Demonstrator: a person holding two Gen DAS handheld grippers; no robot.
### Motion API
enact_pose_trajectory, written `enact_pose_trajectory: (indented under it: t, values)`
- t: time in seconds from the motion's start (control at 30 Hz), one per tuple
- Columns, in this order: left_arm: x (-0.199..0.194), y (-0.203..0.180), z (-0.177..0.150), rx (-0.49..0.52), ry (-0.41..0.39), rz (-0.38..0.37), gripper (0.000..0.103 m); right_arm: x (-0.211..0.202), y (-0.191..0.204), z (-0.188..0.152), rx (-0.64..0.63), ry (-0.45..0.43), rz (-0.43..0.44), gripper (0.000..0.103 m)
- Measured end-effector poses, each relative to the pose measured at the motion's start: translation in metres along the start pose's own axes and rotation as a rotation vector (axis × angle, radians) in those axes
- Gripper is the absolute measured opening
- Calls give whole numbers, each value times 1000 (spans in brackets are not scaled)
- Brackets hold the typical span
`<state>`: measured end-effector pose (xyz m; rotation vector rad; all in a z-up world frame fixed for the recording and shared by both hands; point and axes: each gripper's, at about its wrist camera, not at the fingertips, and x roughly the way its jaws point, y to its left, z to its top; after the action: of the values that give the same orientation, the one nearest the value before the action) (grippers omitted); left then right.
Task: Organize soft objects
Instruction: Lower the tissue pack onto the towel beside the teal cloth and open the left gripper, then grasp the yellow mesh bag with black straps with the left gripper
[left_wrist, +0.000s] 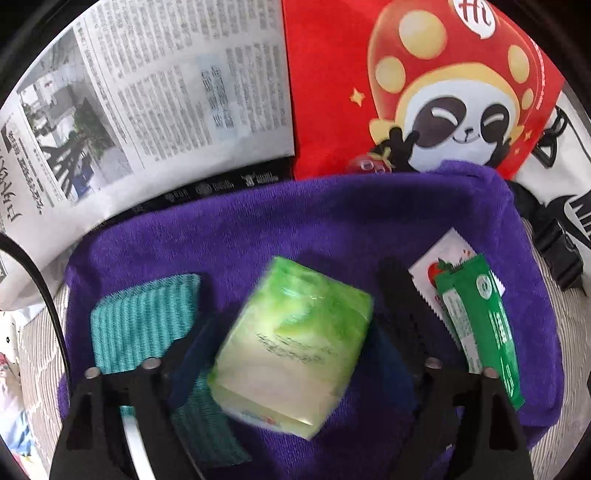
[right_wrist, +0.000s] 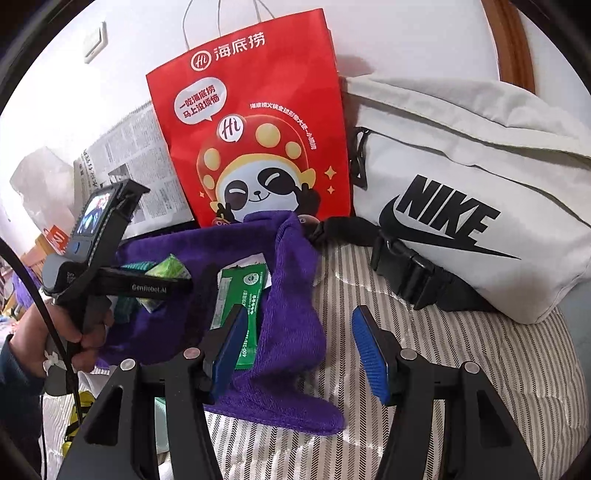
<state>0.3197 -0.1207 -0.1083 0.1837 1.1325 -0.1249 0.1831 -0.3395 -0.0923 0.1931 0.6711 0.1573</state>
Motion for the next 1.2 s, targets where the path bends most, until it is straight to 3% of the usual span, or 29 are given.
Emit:
enact_pose_trajectory:
  t: [0.2,0.37,0.5,0.73,0.87,1.0,1.2]
  values:
    - [-8,-13,-11,29,10,-10,88,-2,0,0,4,-6,12,58]
    - [-38,-12,-17,12,-37,-55,88,-7,4,0,-11,-21,9,58]
    - [-63,-8,-21,21,-74,-37,88,-9,7,-1,-21,-25,9,58]
    - [-101,30,-40,-2,-131,-53,88,-9,16,0,-38,-4,35,58]
    - [-127,52,-69,-12,-154,-81,88,-17,24,0,-23,17,107,58]
    - [-141,63,-109,-2,-176,-120,88,-31,33,-7,-2,50,125,58]
    - [-126,72,-167,-49,-68,-192,89,-53,46,-25,-15,90,41,59]
